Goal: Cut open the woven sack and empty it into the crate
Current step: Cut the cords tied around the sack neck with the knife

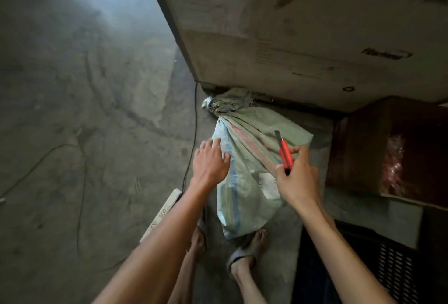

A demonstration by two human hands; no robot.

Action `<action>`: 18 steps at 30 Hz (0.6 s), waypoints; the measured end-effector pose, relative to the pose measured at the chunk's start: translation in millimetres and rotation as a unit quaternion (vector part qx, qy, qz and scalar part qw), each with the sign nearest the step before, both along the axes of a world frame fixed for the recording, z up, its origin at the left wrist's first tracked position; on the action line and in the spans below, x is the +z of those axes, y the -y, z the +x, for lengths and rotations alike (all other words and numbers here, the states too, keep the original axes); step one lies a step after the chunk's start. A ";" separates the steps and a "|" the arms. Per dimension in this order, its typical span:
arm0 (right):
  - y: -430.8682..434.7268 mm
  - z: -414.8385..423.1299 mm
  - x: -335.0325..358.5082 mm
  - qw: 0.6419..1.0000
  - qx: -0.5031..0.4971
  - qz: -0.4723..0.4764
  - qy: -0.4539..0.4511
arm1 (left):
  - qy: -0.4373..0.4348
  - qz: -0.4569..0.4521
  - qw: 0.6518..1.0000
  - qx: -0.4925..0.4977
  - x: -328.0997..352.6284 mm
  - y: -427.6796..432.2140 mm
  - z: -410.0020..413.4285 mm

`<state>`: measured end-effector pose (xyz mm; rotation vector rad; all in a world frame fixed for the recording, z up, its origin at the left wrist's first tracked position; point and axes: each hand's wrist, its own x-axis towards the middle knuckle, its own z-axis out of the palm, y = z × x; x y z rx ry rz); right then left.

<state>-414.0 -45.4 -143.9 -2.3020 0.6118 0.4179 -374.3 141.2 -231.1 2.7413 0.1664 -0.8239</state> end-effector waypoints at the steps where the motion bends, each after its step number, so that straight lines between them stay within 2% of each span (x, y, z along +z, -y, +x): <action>1: -3.9 0.0 -15.1 1.000 0.002 0.005 -0.004 | -0.020 -0.001 1.000 0.016 -16.4 -7.1 -5.4; 6: -26.3 0.2 -93.9 0.999 0.020 0.030 -0.001 | -0.060 -0.035 0.989 0.131 -97.3 -25.5 0.5; 11: -46.8 19.6 -194.2 0.998 0.025 0.050 0.040 | -0.047 -0.095 0.966 0.235 -206.1 -33.4 46.0; 15: -52.2 52.5 -270.2 0.994 0.030 0.041 0.100 | -0.034 -0.183 0.916 0.355 -295.5 -36.6 92.1; 18: -51.7 75.4 -317.3 0.987 0.030 0.049 0.147 | -0.056 -0.299 0.848 0.433 -358.9 -35.8 132.6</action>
